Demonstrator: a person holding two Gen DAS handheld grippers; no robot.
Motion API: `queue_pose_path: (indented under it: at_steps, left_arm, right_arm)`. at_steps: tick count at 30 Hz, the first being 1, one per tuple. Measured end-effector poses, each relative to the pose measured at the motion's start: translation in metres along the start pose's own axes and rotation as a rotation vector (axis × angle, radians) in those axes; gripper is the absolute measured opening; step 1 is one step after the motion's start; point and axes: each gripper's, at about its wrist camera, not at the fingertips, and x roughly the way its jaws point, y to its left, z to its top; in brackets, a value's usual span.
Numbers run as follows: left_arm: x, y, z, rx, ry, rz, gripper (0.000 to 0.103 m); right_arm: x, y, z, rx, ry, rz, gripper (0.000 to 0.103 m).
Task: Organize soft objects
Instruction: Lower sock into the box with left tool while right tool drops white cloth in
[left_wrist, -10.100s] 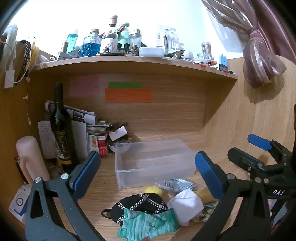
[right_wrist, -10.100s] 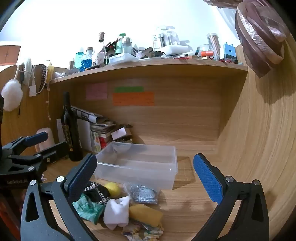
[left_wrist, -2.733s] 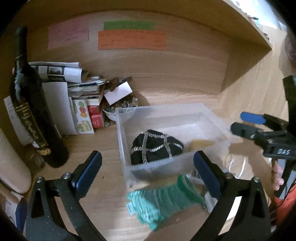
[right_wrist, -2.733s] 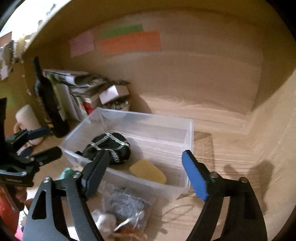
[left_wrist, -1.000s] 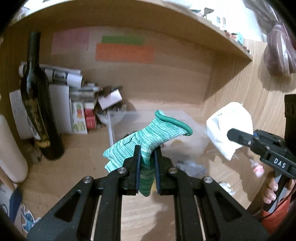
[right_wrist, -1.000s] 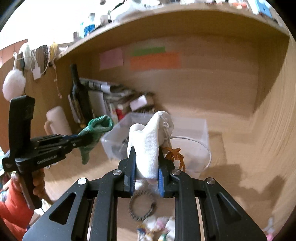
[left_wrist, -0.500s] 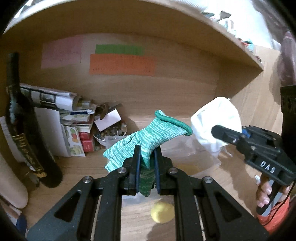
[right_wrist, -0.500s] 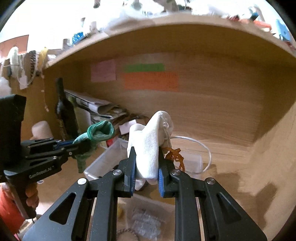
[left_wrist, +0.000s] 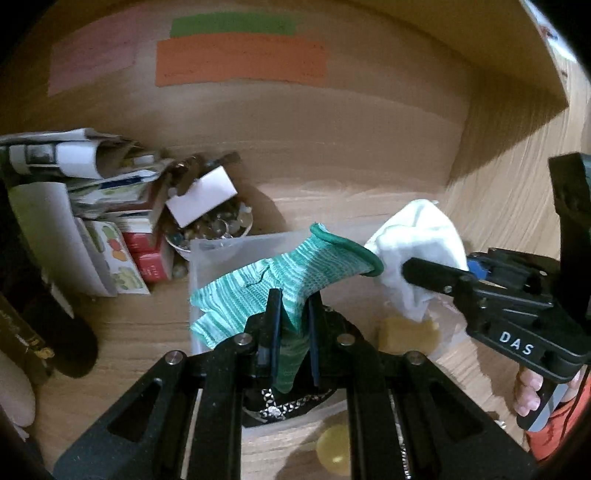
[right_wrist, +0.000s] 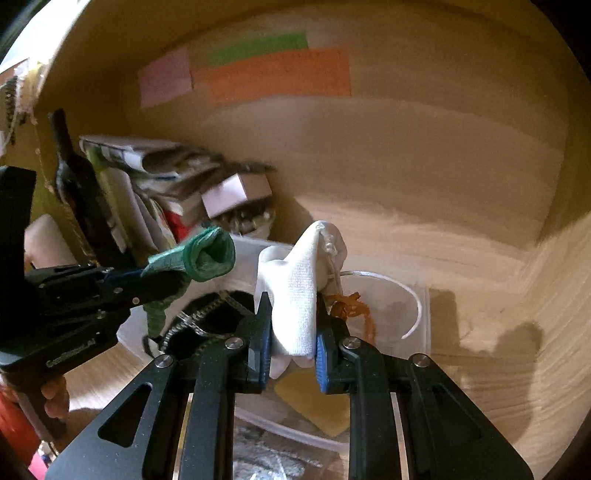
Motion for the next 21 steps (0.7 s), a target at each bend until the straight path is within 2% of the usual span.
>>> queue_pose_path:
  at_steps: [10, 12, 14, 15, 18, 19, 21]
  left_arm:
    - [0.032, -0.005, -0.005, 0.026, 0.081, -0.018, 0.013]
    - [0.031, -0.006, -0.006, 0.030, 0.086, -0.020, 0.018]
    - [0.031, -0.007, -0.006, 0.031, 0.091, -0.020, 0.032]
    - [0.029, -0.007, -0.007, 0.031, 0.090, -0.019, 0.035]
    - [0.028, -0.006, -0.007, 0.035, 0.077, -0.014, 0.045]
    - [0.024, -0.006, -0.008, 0.035, 0.069, -0.012, 0.050]
    - [0.016, -0.005, -0.008, 0.027, 0.051, -0.012, 0.057]
  right_arm:
    - [0.025, -0.004, -0.015, -0.013, 0.111, 0.017, 0.020]
    - [0.028, -0.006, -0.016, -0.011, 0.120, 0.010, 0.020]
    - [0.028, -0.008, -0.017, -0.008, 0.125, 0.007, 0.022]
    - [0.028, -0.008, -0.017, -0.009, 0.125, -0.001, 0.028]
    - [0.025, -0.007, -0.016, -0.015, 0.111, -0.030, 0.057]
    - [0.023, -0.007, -0.017, -0.018, 0.098, -0.041, 0.061]
    - [0.017, -0.007, -0.016, -0.026, 0.083, -0.058, 0.061]
